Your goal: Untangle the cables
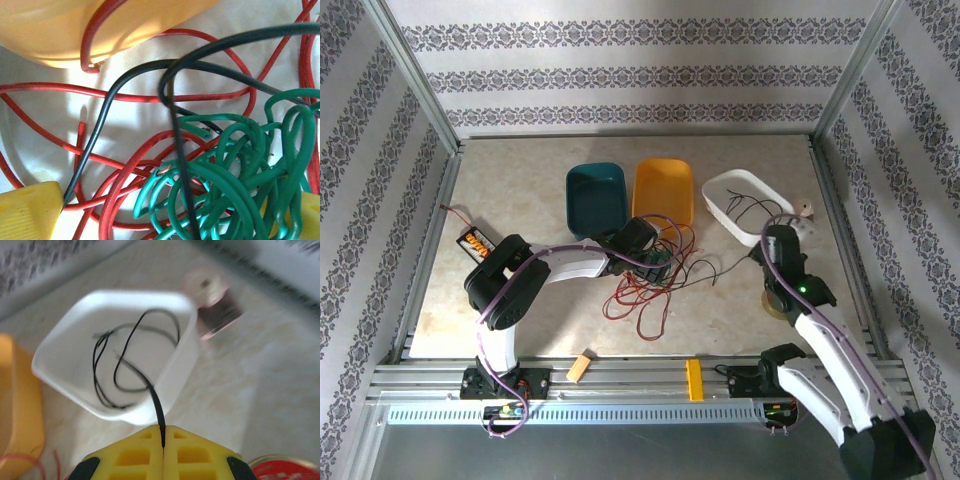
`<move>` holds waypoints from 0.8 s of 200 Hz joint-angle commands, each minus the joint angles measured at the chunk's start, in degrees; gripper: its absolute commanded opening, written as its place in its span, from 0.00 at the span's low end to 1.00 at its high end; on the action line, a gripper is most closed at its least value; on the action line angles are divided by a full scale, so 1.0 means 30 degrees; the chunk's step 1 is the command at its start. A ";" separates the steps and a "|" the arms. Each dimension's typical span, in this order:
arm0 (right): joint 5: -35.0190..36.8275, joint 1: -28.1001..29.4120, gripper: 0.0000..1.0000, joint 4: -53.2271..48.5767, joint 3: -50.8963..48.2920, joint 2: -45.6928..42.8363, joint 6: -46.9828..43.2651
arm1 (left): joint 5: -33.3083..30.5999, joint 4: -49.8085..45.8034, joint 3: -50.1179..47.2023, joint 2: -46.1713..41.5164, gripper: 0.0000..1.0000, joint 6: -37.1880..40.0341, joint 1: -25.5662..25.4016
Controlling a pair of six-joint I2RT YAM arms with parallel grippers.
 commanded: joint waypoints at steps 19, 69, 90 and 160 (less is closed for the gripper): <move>0.1260 -0.1185 0.02 -0.1169 0.1305 -0.1353 -0.1226 | -0.0431 -0.2426 -0.0472 0.0319 0.99 -0.0182 0.0352; -0.0597 -0.1200 0.02 -0.0904 0.1194 -0.0140 -0.0047 | -0.0499 -0.2485 -0.0359 0.0368 0.99 -0.0255 0.0352; 0.0194 -0.1645 0.01 -0.0933 0.1561 -0.0728 -0.0295 | -0.0842 -0.2514 -0.0433 0.0326 0.99 -0.0341 0.0352; 0.2968 -0.5484 0.00 -0.1121 0.5183 -0.3041 -0.3828 | -0.1461 -0.2221 -0.1173 -0.0084 0.99 -0.0841 0.0725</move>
